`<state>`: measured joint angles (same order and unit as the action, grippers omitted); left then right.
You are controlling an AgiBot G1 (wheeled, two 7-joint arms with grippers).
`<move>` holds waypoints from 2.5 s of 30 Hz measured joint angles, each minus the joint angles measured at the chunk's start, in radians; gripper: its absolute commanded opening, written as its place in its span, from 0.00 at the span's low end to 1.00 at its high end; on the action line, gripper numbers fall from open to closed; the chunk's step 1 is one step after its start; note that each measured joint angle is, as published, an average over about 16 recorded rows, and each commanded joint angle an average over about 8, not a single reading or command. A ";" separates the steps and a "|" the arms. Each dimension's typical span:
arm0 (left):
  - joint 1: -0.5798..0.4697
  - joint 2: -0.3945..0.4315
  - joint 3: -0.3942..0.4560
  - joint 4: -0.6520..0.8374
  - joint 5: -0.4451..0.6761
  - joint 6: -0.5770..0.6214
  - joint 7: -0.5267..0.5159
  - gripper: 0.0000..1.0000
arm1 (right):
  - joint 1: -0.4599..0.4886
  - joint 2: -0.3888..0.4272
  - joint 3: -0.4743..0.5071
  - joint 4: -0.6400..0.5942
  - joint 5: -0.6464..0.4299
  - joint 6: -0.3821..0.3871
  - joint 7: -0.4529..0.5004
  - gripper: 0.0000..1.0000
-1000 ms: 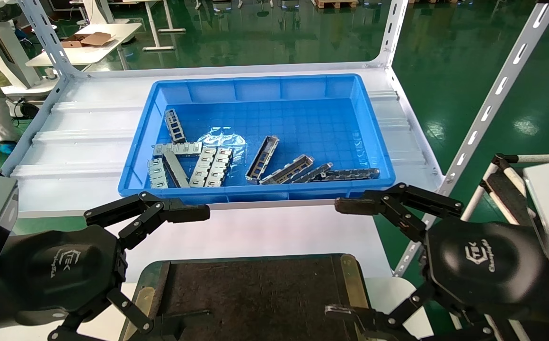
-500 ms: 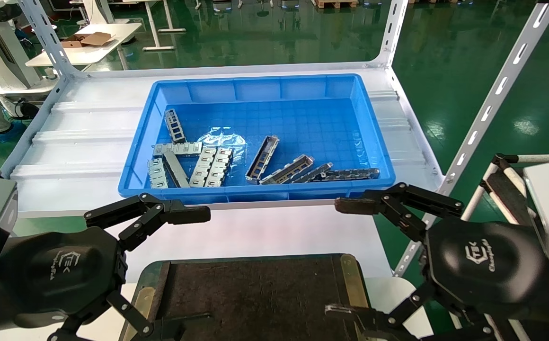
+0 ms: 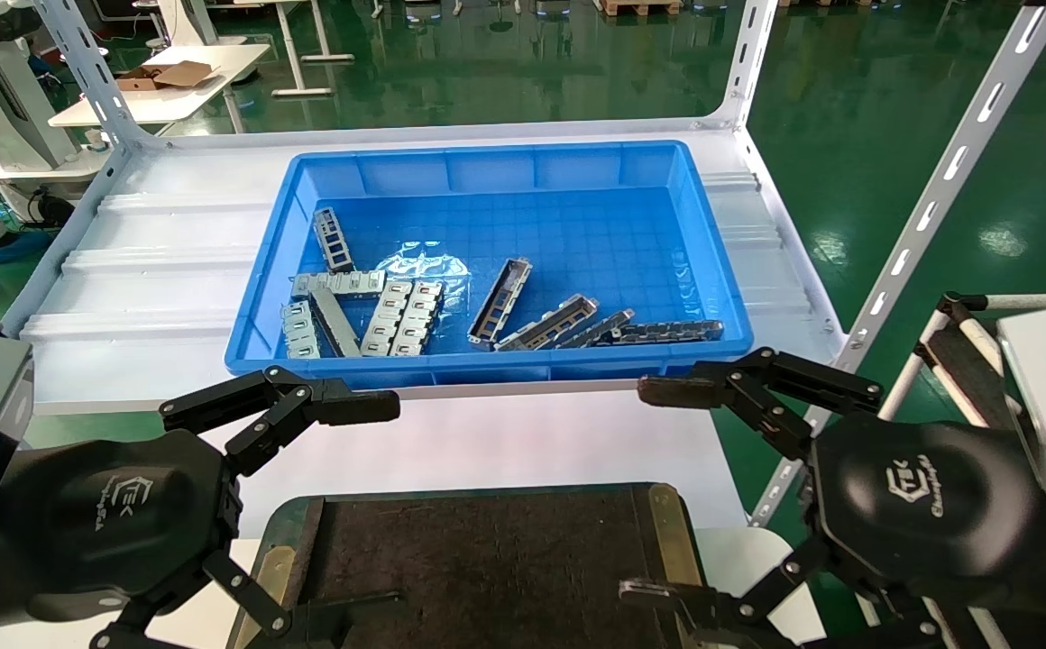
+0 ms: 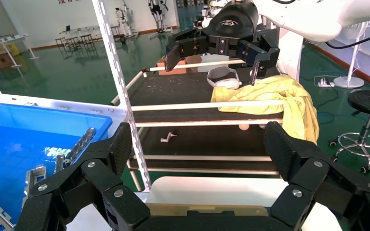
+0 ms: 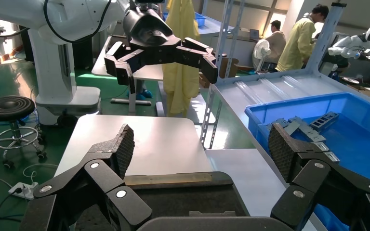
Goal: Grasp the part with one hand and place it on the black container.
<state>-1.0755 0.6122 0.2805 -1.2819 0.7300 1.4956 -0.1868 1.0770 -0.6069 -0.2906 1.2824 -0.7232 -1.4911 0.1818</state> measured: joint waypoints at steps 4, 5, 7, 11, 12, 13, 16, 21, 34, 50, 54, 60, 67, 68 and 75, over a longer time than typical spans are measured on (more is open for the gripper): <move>0.000 0.000 0.000 0.000 0.000 0.000 0.000 1.00 | 0.000 0.000 0.001 0.000 -0.001 -0.001 0.001 1.00; 0.000 0.000 0.000 0.000 0.000 0.000 0.000 1.00 | 0.000 -0.001 0.002 0.000 -0.001 -0.001 0.001 1.00; 0.000 0.000 0.000 0.000 0.000 0.000 0.000 1.00 | 0.000 -0.001 0.002 0.000 -0.001 -0.001 0.001 1.00; 0.000 0.000 0.000 -0.001 0.000 0.000 0.000 1.00 | -0.001 -0.001 0.003 0.001 -0.002 -0.001 0.002 1.00; 0.000 0.000 0.000 -0.001 0.000 0.000 0.000 1.00 | -0.001 -0.001 0.004 0.001 -0.002 -0.002 0.002 1.00; 0.000 0.000 0.000 -0.001 0.000 0.000 0.000 1.00 | -0.001 -0.002 0.004 0.001 -0.003 -0.002 0.002 1.00; 0.000 0.000 0.000 -0.001 0.000 0.000 0.000 1.00 | -0.001 -0.002 0.005 0.001 -0.003 -0.002 0.003 1.00; 0.001 -0.001 -0.001 -0.001 0.000 0.000 -0.001 1.00 | -0.001 -0.003 0.006 0.001 -0.004 -0.003 0.003 1.00; -0.006 0.006 0.000 0.004 0.030 -0.033 0.013 1.00 | -0.002 -0.004 0.010 0.001 -0.007 -0.004 0.005 1.00; -0.080 0.092 0.039 0.085 0.167 -0.181 0.022 1.00 | -0.002 -0.004 0.010 0.001 -0.007 -0.005 0.005 1.00; -0.121 0.148 0.065 0.134 0.221 -0.235 0.014 1.00 | -0.002 -0.004 0.009 0.001 -0.007 -0.005 0.005 1.00; -0.198 0.265 0.114 0.238 0.321 -0.354 0.004 1.00 | -0.002 -0.004 0.009 0.001 -0.006 -0.004 0.005 1.00; -0.297 0.422 0.162 0.410 0.434 -0.526 0.000 1.00 | -0.001 -0.004 0.008 0.001 -0.006 -0.004 0.004 1.00; -0.311 0.444 0.168 0.438 0.448 -0.550 0.000 1.00 | -0.001 -0.004 0.008 0.001 -0.006 -0.004 0.004 1.00; -0.400 0.585 0.200 0.649 0.525 -0.694 0.020 1.00 | -0.001 -0.003 0.008 0.001 -0.005 -0.004 0.004 1.00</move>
<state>-1.4758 1.1972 0.4806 -0.6328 1.2545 0.8020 -0.1665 1.0757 -0.6103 -0.2828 1.2831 -0.7287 -1.4950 0.1858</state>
